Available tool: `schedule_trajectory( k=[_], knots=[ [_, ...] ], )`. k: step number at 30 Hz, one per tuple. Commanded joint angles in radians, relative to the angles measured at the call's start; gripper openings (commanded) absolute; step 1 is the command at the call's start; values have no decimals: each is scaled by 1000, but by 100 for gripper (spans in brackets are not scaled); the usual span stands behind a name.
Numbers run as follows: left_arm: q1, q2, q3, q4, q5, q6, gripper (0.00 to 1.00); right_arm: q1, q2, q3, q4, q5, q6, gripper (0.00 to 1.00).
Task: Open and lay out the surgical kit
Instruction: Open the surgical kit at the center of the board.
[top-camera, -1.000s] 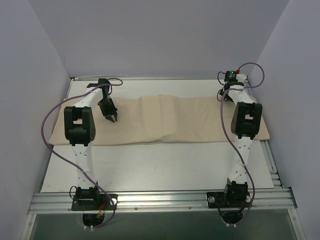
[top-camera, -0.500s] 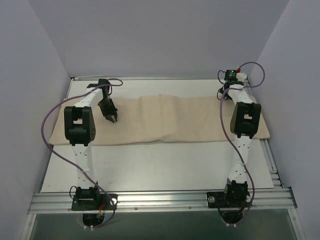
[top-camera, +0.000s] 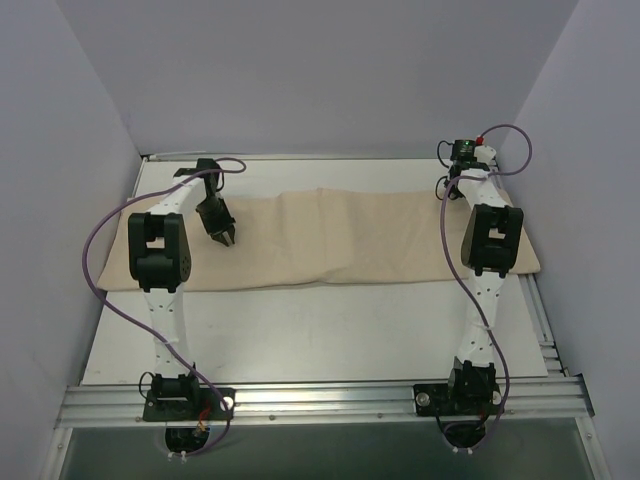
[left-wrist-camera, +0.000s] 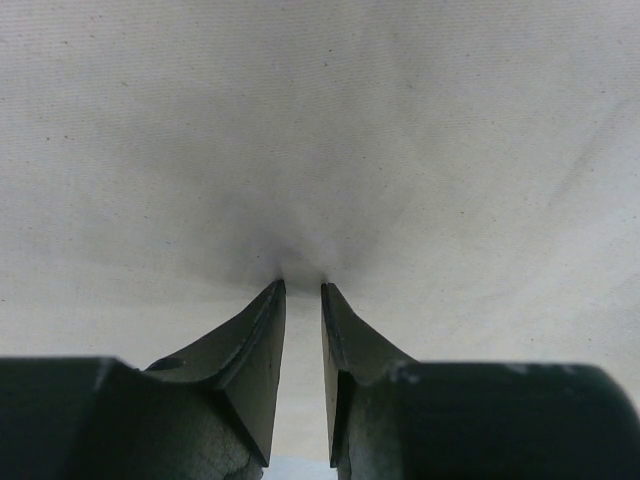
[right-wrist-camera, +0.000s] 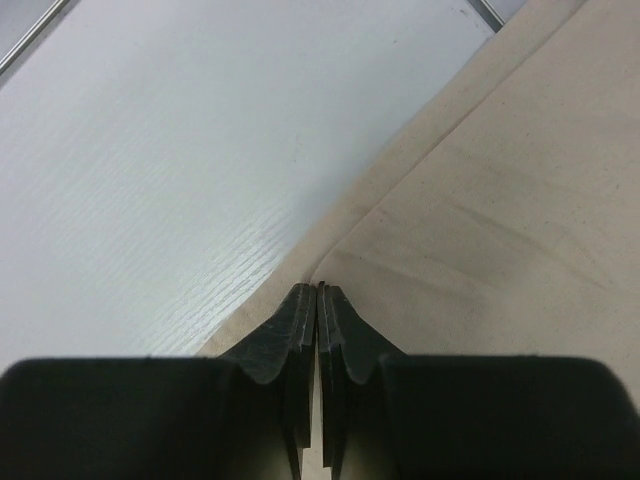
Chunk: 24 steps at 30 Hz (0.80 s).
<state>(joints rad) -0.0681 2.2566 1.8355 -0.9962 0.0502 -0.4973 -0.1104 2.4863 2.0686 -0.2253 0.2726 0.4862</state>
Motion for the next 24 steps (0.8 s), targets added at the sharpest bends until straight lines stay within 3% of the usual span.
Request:
schedule_trajectory(
  k=[1, 7, 11, 17, 24],
  knots=[
    [8, -74, -2, 21, 13, -1, 30, -3, 8, 19, -48, 7, 8, 3],
    [7, -81, -5, 19, 8, 0, 30, -2, -52, -8, -48, 17, 6, 0],
    [8, -100, -7, 11, 11, -1, 30, -2, -173, -51, -31, 1, -3, 0],
    [8, -135, -13, 2, 37, -9, 33, -2, -286, -65, -188, -36, -15, 0],
    [16, -180, -5, -9, 105, -33, 45, -3, -481, -284, -321, -87, -12, 0]
  ],
)
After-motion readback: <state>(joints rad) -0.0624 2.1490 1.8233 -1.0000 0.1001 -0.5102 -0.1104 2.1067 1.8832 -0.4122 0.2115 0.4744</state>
